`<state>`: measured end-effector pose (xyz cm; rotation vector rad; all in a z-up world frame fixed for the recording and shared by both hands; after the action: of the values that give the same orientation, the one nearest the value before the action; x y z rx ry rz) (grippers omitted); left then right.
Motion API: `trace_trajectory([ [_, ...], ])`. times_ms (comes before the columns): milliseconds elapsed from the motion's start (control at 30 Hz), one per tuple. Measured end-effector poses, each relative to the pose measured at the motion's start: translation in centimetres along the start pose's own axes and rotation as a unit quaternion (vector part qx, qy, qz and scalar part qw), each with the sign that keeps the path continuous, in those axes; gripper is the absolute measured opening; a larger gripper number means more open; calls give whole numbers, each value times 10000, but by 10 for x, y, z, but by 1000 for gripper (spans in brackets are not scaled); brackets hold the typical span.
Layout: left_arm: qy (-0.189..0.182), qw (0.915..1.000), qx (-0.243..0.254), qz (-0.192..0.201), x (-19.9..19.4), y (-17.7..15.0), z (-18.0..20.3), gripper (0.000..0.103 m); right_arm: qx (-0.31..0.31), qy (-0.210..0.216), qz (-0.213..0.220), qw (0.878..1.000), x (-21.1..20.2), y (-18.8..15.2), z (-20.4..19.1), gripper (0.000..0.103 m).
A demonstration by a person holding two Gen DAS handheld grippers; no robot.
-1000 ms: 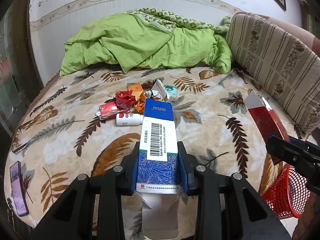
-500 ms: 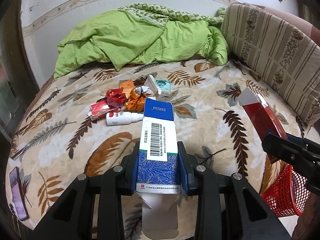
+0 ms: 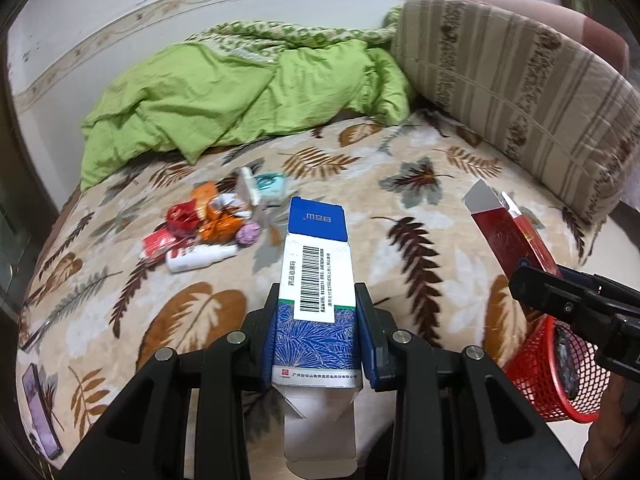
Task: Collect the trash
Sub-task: 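Drop the medicine box and cigarette pack into the red wastebasket, then move both open tools back toward the remaining trash on the bed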
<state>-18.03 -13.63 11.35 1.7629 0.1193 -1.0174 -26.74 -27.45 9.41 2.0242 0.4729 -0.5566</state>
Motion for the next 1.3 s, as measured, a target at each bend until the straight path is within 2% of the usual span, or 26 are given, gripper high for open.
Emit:
trace_trajectory([
  [67, -82, 9999, 78, 14, -2, 3, 11, 32, 99, -59, 45, 9999, -9, -2, 10, 59],
  [233, -563, 9977, 368, 52, -8, 9, 49, 32, 325, -331, 147, 9988, -38, -6, 38, 59],
  [367, -1193, 9905, 684, 38, -15, 9, 87, 32, 630, -689, 189, 9955, -71, -17, 69, 59],
  [567, -2277, 9675, 1052, -313, -18, 4, 151, 32, 1177, -1194, 139, 9857, -109, -39, 115, 59],
  [733, -2848, 9463, 1356, -707, -15, -9, 191, 32, 1566, -1498, 80, 9762, -128, -54, 145, 59],
  [767, -2966, 9409, 1433, -785, -15, -12, 199, 37, 1654, -1550, 83, 9739, -132, -56, 151, 59],
  [800, -3002, 9388, 1479, -813, -16, -14, 204, 50, 1705, -1572, 94, 9727, -134, -58, 153, 59],
  [867, -2997, 9388, 1531, -734, -19, -17, 207, 56, 1833, -1603, 69, 9699, -138, -61, 161, 61],
  [933, -3016, 9383, 1544, -700, -22, -17, 205, 56, 1902, -1669, 63, 9675, -143, -63, 166, 61],
  [1067, -2904, 9448, 1367, -652, -19, -13, 192, 56, 1838, -1653, 134, 9689, -144, -60, 162, 61],
  [1300, -2545, 9611, 911, -575, -14, -7, 142, 57, 1500, -1414, 122, 9784, -122, -42, 138, 61],
])
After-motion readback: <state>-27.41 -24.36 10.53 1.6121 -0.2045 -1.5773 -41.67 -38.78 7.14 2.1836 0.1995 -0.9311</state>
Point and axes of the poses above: each gripper's, at about its wrist camera, not at the fingertips, and x roughly the way its jaws point, z to its right, y to its top, the point moved 1 cm from there along x, roughly the way its jaws point
